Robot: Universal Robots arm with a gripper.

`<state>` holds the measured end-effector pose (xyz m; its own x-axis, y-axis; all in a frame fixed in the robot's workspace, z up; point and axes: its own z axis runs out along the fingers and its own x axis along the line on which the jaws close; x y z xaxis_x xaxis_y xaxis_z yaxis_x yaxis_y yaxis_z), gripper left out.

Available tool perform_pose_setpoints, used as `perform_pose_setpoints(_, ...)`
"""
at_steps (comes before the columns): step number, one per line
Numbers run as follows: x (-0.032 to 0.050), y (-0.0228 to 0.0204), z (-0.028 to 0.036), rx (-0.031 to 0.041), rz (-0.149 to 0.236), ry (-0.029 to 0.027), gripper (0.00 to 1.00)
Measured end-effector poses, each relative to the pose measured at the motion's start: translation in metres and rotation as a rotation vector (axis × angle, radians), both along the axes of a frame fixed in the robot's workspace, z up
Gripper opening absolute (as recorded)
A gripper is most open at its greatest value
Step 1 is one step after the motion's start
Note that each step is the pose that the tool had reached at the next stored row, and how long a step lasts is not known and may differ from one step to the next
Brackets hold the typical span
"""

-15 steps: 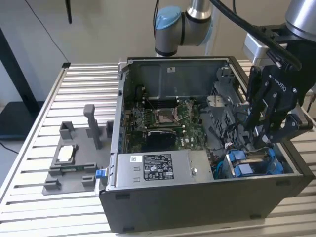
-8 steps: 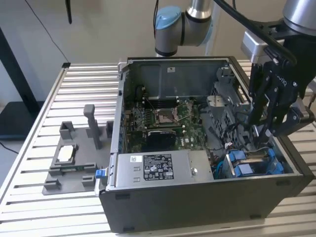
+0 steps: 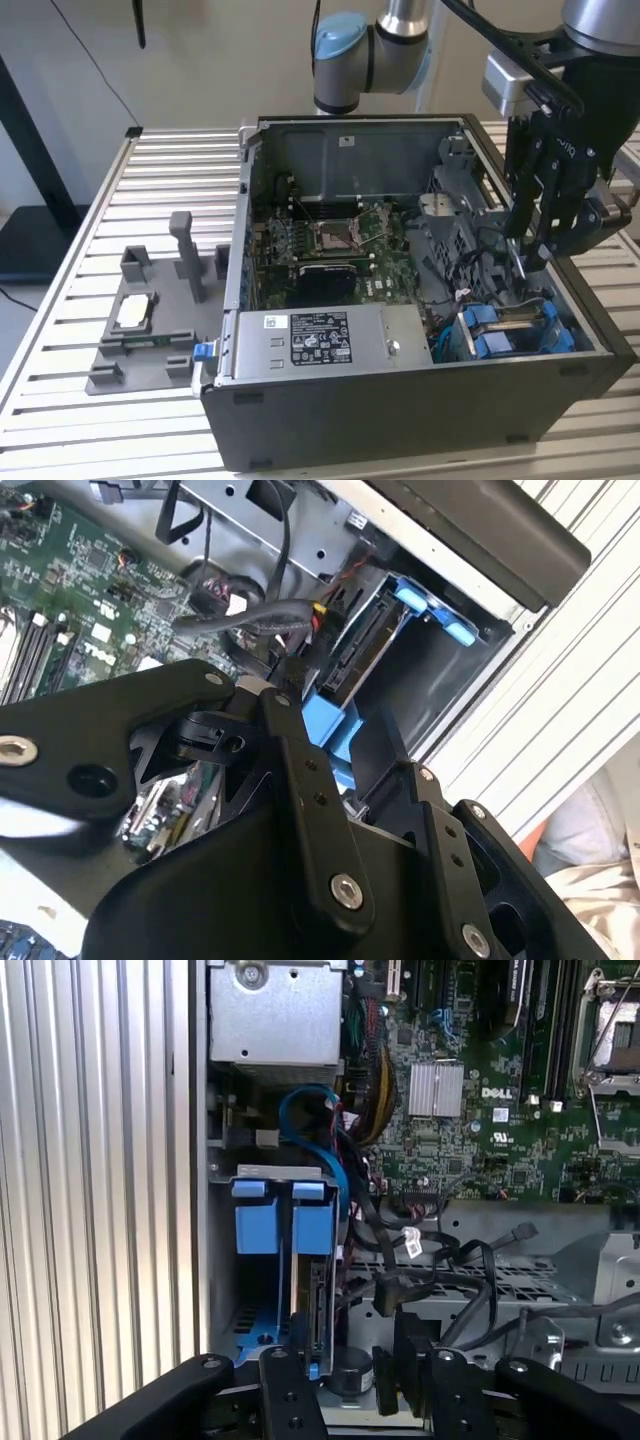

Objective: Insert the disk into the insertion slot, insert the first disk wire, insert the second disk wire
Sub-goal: 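Insert the first disk wire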

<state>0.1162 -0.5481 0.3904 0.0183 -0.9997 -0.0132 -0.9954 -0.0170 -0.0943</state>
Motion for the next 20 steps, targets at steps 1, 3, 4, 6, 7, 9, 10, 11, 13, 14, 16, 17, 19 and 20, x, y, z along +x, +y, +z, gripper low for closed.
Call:
perform_pose_setpoints(1, 0.0, 0.0013, 0.0005, -0.0001, 0.0, -0.0038, 0.47)
perform_pose_setpoints(3, 0.0001, 0.0026, 0.0006, 0.0, 0.0, -0.0073, 0.47)
perform_pose_setpoints(4, 0.0001, 0.0028, 0.0007, -0.0001, 0.0, -0.0077, 0.47)
perform_pose_setpoints(6, 0.0007, 0.0028, 0.0007, -0.0001, 0.0, -0.0078, 0.47)
perform_pose_setpoints(7, 0.0014, 0.0028, 0.0007, -0.0002, 0.0, -0.0078, 0.47)
perform_pose_setpoints(9, 0.0032, 0.0028, 0.0006, -0.0001, 0.0, -0.0078, 0.47)
perform_pose_setpoints(10, 0.0044, 0.0028, 0.0005, -0.0001, 0.0, -0.0078, 0.47)
perform_pose_setpoints(11, 0.0054, 0.0028, 0.0004, 0.0, 0.0, -0.0078, 0.47)
perform_pose_setpoints(13, 0.0065, 0.0029, 0.0005, -0.0001, 0.0, -0.0078, 0.47)
perform_pose_setpoints(14, 0.0064, 0.0029, 0.0004, -0.0001, 0.0, -0.0078, 0.47)
perform_pose_setpoints(16, 0.0065, 0.0028, 0.0004, -0.0001, 0.0, -0.0078, 0.47)
perform_pose_setpoints(17, 0.0065, 0.0028, 0.0004, -0.0002, 0.0, -0.0078, 0.47)
perform_pose_setpoints(19, 0.0065, 0.0028, 0.0004, -0.0002, 0.0, -0.0078, 0.47)
perform_pose_setpoints(20, 0.0065, 0.0028, 0.0004, -0.0003, 0.0, -0.0079, 0.47)
